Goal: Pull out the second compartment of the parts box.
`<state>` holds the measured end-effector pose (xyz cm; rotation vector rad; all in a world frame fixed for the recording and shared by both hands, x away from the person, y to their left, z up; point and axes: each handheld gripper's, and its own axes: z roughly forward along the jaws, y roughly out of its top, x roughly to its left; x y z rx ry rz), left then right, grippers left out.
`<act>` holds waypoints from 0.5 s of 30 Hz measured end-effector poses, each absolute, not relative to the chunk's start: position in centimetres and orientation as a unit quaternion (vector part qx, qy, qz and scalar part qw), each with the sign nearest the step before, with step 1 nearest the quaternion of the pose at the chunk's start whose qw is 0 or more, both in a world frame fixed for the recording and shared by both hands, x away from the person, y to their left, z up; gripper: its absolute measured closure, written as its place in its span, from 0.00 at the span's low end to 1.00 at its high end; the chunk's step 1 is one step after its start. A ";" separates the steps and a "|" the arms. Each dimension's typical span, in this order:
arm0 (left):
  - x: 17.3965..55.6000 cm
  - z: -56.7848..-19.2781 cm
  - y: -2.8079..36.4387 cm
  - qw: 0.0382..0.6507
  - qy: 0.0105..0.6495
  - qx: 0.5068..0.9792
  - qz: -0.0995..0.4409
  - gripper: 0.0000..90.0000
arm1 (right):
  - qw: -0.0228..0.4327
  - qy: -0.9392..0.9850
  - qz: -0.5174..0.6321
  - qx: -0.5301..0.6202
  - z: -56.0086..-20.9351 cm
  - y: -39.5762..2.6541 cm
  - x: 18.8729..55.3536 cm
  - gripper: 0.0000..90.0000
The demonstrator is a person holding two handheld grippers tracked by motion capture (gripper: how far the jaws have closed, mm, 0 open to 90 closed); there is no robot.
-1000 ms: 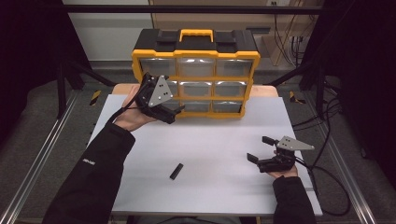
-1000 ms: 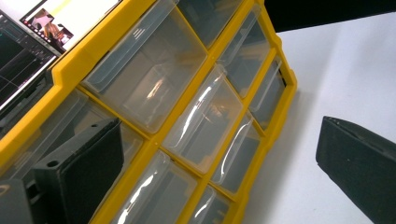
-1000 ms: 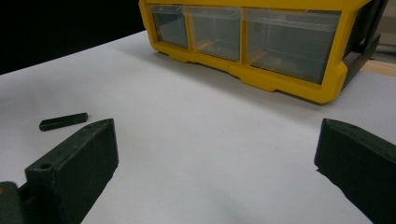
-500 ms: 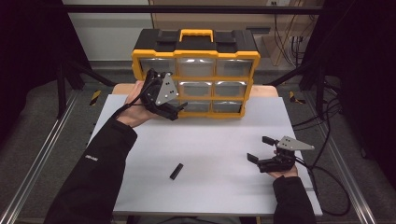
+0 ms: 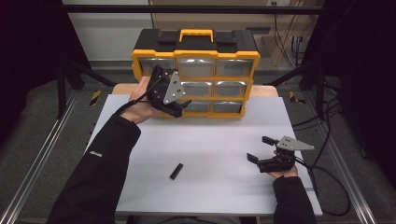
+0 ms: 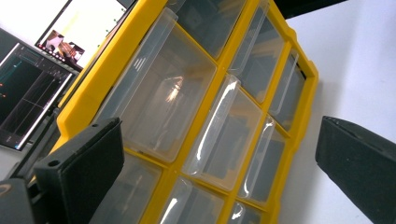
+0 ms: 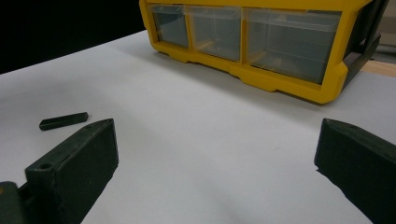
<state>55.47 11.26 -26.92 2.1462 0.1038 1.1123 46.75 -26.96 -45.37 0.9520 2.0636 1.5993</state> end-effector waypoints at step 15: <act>56.9 -26.6 10.0 0.328 0.024 0.830 0.450 0.01 | 0.182 0.731 0.566 0.336 -45.4 -27.0 46.7 0.00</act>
